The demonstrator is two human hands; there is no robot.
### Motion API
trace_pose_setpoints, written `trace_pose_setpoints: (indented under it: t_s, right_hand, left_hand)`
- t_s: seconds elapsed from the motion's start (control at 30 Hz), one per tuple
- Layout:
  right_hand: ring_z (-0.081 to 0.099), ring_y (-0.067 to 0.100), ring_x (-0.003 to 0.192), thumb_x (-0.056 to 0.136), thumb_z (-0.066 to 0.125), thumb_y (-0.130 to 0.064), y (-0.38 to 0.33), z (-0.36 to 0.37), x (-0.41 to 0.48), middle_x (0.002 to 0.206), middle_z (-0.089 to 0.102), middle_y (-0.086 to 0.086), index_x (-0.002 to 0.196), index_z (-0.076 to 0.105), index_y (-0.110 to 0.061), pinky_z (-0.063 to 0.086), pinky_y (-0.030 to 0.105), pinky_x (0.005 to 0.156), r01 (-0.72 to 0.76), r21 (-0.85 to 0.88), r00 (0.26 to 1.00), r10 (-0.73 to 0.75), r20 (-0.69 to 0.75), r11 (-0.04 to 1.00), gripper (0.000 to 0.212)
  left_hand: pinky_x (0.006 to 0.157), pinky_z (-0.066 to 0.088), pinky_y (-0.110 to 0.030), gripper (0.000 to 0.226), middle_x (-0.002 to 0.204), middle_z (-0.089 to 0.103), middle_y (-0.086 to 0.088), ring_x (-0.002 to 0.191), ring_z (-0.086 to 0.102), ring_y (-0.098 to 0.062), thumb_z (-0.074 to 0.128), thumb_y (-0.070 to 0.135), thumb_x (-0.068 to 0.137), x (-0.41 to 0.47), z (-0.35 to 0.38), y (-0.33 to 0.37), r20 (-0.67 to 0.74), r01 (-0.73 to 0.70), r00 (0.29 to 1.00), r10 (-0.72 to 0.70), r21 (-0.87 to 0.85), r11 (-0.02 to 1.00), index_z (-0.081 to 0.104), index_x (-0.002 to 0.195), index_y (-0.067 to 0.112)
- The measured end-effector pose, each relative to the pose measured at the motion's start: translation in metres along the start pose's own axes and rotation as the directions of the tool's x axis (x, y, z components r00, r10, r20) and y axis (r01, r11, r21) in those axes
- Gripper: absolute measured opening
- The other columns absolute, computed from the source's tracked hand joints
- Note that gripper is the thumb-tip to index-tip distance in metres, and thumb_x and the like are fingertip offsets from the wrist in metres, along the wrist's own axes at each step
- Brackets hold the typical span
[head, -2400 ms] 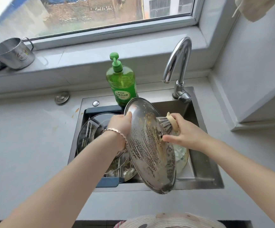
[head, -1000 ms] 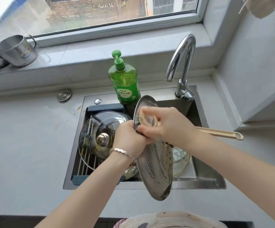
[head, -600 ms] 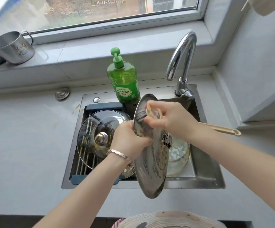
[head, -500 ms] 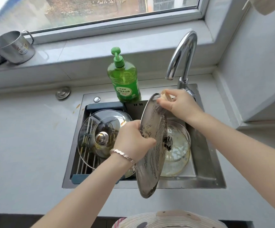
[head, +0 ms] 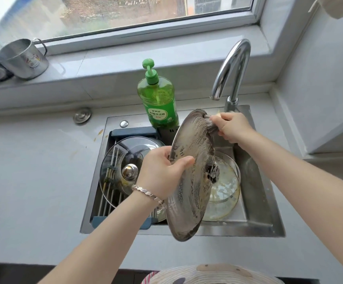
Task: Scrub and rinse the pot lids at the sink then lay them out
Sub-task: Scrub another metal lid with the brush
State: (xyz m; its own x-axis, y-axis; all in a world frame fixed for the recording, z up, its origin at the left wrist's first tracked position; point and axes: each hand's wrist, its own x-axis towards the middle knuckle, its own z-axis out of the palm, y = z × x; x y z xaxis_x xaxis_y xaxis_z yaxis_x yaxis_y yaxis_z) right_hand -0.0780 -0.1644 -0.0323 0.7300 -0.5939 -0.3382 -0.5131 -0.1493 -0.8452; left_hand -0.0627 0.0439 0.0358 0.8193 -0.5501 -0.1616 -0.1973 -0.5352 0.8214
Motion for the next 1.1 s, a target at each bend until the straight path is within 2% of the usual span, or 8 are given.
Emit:
trace_pose_setpoints:
  t_s: [0.17,0.3,0.47,0.57,0.67,0.83,0.97,1.1]
  right_hand:
    - [0.037,-0.003,0.047,0.086,0.061,-0.029,-0.017,0.008,-0.023,0.054,0.047,-0.016,0.086,0.06,-0.012,0.031,0.015,0.05,0.338,0.055,0.933,-0.342,0.113,0.94,0.016]
    - [0.055,0.015,0.086,0.087,0.059,-0.038,0.01,-0.008,-0.001,0.088,0.056,-0.004,0.092,0.06,-0.023,0.04,0.026,0.068,0.081,-0.094,0.996,-0.083,-0.018,0.992,0.016]
    - [0.045,0.011,0.054,0.085,0.062,-0.029,0.009,0.022,-0.036,0.067,0.049,-0.001,0.085,0.059,-0.007,0.034,0.021,0.055,0.287,0.121,0.949,-0.299,0.103,0.95,0.022]
    - [0.053,0.01,0.066,0.086,0.061,-0.033,0.034,0.019,-0.027,0.083,0.058,-0.002,0.102,0.065,-0.008,0.041,0.02,0.061,0.133,0.082,0.991,-0.135,0.02,0.988,0.03]
    - [0.049,-0.002,0.043,0.091,0.058,-0.027,0.053,0.017,-0.026,0.068,0.054,-0.002,0.1,0.066,-0.007,0.033,0.01,0.04,-0.066,0.125,0.997,0.062,0.035,0.99,0.023]
    - [0.044,0.007,0.056,0.088,0.06,-0.032,0.058,0.016,-0.03,0.067,0.052,-0.007,0.091,0.065,-0.017,0.035,0.016,0.051,0.098,0.211,0.995,-0.089,-0.052,0.972,0.016]
    - [0.038,0.011,0.047,0.091,0.057,-0.034,0.082,0.012,-0.029,0.063,0.053,0.001,0.104,0.069,-0.009,0.028,0.021,0.041,-0.217,0.063,0.975,0.219,-0.026,0.974,0.031]
    - [0.048,0.009,0.062,0.088,0.059,-0.033,0.055,0.009,-0.02,0.071,0.057,-0.006,0.093,0.068,-0.012,0.037,0.025,0.058,0.088,0.133,0.994,-0.078,-0.075,0.987,0.023]
  left_hand:
    - [0.05,0.05,-0.017,0.019,0.049,0.063,0.016,0.049,0.06,0.001,0.075,0.016,0.076,0.002,-0.005,-0.004,-0.014,0.061,0.998,-0.062,-0.098,0.993,0.065,0.063,0.027]
    - [0.055,0.054,-0.034,0.015,0.054,0.067,0.004,0.053,0.061,-0.016,0.074,0.017,0.076,-0.002,-0.004,-0.003,-0.005,0.092,0.996,-0.094,-0.154,0.984,0.067,0.064,0.022]
    - [0.063,0.056,-0.043,0.02,0.063,0.067,-0.006,0.063,0.066,-0.028,0.068,0.02,0.083,0.006,-0.005,-0.001,-0.141,0.124,0.979,-0.149,-0.173,0.977,0.063,0.064,0.014]
    - [0.065,0.057,-0.048,0.021,0.067,0.069,-0.011,0.067,0.068,-0.031,0.066,0.022,0.085,0.007,-0.009,0.001,-0.168,0.109,0.975,-0.143,-0.193,0.975,0.064,0.066,0.012]
    - [0.068,0.056,-0.052,0.021,0.071,0.07,-0.014,0.071,0.069,-0.034,0.065,0.02,0.085,0.006,-0.012,0.002,-0.174,0.104,0.973,-0.15,-0.248,0.963,0.066,0.065,0.015]
    - [0.073,0.052,-0.061,0.034,0.065,0.065,-0.016,0.068,0.063,-0.035,0.067,0.021,0.083,0.015,-0.029,-0.001,-0.199,0.134,0.955,-0.221,-0.375,0.917,0.067,0.049,0.018]
    - [0.069,0.056,-0.051,0.031,0.058,0.067,-0.007,0.063,0.065,-0.028,0.067,0.021,0.082,0.016,-0.027,-0.001,-0.159,0.103,0.972,-0.175,-0.379,0.92,0.068,0.051,0.018]
    - [0.068,0.056,-0.053,0.022,0.062,0.069,-0.01,0.065,0.067,-0.033,0.067,0.02,0.083,0.017,-0.021,-0.006,-0.104,0.128,0.98,-0.171,-0.328,0.936,0.065,0.061,0.014]
